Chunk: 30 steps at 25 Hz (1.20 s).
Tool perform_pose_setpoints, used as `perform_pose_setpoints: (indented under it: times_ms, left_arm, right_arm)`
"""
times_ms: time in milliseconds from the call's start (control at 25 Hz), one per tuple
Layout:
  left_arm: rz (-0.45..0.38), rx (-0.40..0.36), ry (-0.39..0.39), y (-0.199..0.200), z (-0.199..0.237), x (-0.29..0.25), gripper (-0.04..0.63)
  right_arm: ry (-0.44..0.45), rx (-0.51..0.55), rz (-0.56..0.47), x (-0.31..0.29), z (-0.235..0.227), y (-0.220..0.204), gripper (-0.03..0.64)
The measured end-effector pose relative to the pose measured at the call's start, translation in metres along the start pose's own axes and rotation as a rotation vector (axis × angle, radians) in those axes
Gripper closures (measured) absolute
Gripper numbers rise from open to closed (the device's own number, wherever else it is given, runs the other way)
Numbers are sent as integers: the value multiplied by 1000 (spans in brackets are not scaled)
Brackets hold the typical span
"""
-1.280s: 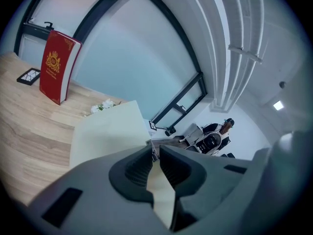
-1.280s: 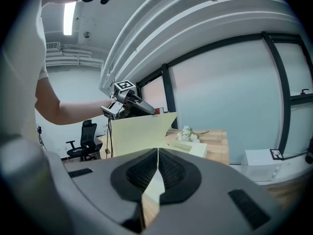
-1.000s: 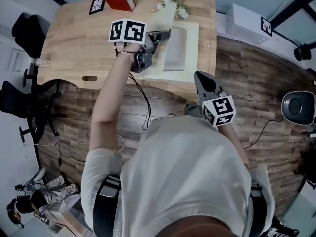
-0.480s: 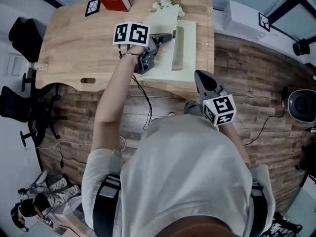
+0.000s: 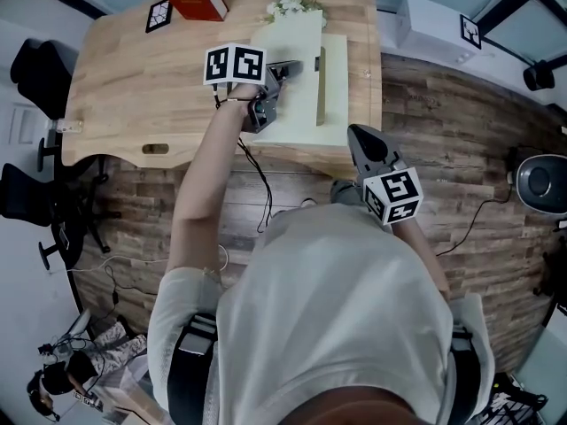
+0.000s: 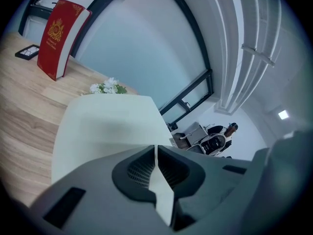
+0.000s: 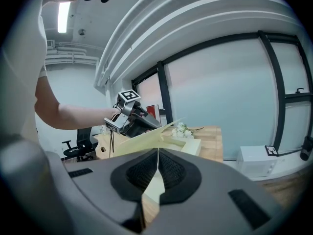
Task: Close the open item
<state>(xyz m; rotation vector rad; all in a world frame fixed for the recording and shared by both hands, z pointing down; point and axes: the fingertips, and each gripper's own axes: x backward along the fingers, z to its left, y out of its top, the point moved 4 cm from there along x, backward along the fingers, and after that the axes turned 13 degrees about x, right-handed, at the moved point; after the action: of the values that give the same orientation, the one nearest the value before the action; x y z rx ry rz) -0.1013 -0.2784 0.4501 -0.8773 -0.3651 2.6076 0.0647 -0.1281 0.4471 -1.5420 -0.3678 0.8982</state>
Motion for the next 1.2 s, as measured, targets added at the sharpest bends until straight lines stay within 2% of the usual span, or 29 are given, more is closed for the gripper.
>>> perform_pose_setpoints:
  times_ms: [1200]
  left_arm:
    - [149,26,63,-33,27,-75,563]
  right_arm:
    - [-42,-39,27,0,-21,-10,597]
